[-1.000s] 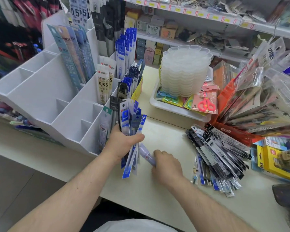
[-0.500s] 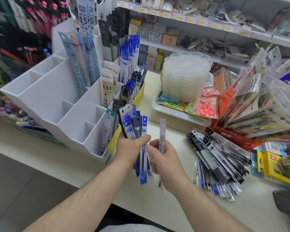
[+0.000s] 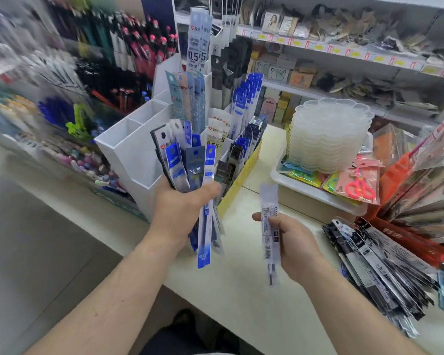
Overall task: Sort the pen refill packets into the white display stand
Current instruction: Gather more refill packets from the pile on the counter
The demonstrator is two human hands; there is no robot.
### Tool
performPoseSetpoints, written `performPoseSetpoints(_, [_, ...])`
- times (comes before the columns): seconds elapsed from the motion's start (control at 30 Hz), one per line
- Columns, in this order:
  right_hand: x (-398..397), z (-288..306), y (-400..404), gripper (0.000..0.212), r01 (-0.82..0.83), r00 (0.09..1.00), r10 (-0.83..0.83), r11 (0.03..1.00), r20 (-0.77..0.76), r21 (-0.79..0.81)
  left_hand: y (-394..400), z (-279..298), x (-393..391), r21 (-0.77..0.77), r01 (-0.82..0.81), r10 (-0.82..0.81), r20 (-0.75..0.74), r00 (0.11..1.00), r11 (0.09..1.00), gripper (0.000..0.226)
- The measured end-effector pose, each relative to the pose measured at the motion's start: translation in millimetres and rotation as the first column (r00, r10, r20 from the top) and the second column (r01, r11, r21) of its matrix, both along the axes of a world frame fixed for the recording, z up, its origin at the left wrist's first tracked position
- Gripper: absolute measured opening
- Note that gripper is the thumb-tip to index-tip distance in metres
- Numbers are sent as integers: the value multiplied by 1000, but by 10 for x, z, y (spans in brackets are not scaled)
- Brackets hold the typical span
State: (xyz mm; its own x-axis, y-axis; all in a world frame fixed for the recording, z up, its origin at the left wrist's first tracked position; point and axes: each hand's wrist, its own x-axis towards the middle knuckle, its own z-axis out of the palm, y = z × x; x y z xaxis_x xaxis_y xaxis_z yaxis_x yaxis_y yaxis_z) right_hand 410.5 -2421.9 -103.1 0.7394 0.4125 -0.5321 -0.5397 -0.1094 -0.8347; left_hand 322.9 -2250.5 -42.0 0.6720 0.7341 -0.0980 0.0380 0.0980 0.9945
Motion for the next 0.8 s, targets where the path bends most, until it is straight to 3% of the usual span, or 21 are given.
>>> performPoseSetpoints(0.17, [21,79,130,20,-102,984,93,993,150,52,238,132,-261,58,-47,42,71,997,997,22])
performPoseSetpoints(0.33, [-14,160,283,11,-103,994,100,992,40,68,343,100,-406,104,-63,57,58,997,993,28])
performPoseSetpoints(0.57, [-127,172,342,33,-31,996,20,991,87,130,392,94,-510,82,-89,82,87,993,993,27])
performPoseSetpoints(0.8, [-103,270,425,17,-78,905,89,996,417,-44,418,139,-555,81,-100,93,84,992,992,29])
